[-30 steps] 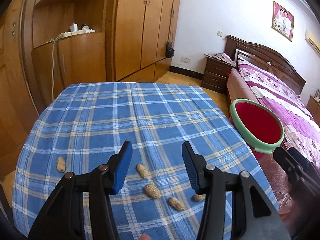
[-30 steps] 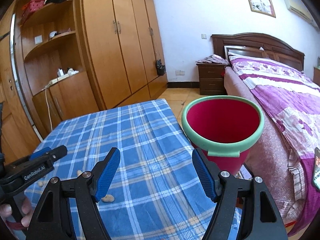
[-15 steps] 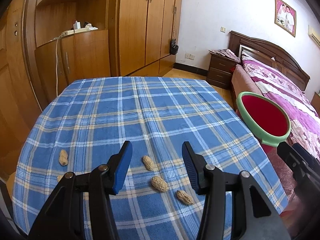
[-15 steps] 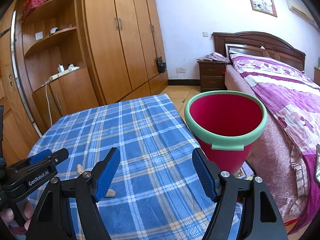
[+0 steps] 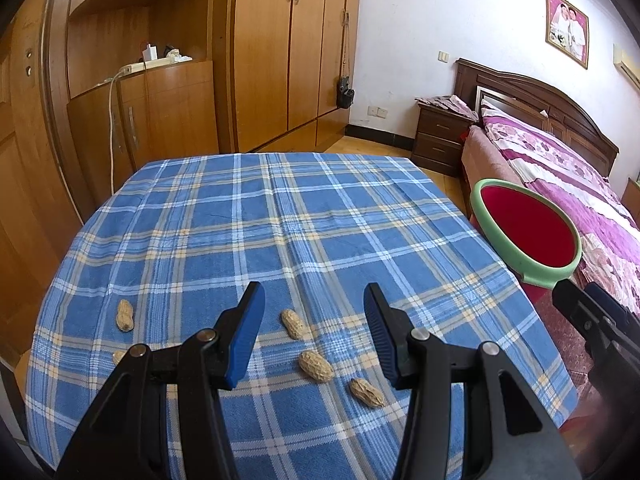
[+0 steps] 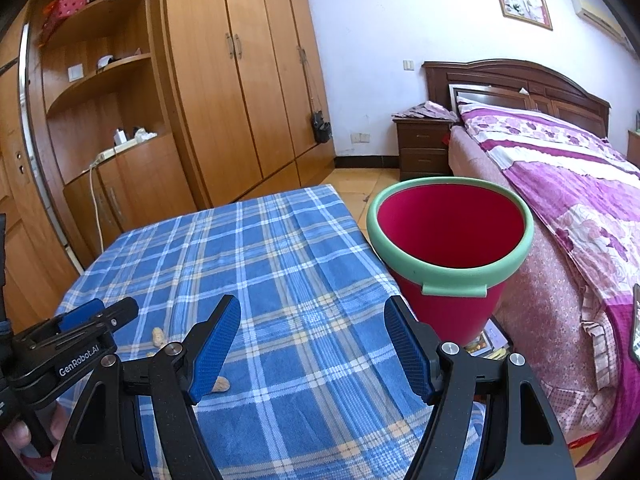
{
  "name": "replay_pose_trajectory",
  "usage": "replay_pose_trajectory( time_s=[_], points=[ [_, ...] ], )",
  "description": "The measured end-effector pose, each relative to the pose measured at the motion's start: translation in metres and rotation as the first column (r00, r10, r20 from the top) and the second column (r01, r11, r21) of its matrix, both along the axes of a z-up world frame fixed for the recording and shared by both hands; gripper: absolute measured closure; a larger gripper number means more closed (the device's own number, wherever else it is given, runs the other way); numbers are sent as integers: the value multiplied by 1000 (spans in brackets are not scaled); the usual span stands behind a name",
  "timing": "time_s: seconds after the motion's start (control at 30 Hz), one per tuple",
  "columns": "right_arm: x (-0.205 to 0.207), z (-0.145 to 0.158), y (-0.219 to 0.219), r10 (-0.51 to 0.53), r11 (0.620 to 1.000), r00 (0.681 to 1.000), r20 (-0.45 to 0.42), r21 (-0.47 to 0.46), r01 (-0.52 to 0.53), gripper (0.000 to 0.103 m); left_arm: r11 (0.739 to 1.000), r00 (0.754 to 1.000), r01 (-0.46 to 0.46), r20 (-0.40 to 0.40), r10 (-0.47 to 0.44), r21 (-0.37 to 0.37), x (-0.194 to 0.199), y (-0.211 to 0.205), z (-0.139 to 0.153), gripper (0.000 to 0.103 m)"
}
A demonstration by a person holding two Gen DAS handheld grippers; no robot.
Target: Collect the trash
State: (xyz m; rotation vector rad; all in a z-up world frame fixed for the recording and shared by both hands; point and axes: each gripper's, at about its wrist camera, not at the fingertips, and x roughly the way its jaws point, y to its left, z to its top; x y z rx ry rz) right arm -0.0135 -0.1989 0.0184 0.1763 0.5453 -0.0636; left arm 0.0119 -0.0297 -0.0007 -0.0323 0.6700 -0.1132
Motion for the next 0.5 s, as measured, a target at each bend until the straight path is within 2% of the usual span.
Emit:
replay_pose_trajectory(
  time_s=[0.5],
  points=[
    [-1, -1, -1, 0, 1000, 1000, -5, 2, 0, 28, 1000, 1000, 0, -8, 0, 2, 0, 1, -2, 51]
  ],
)
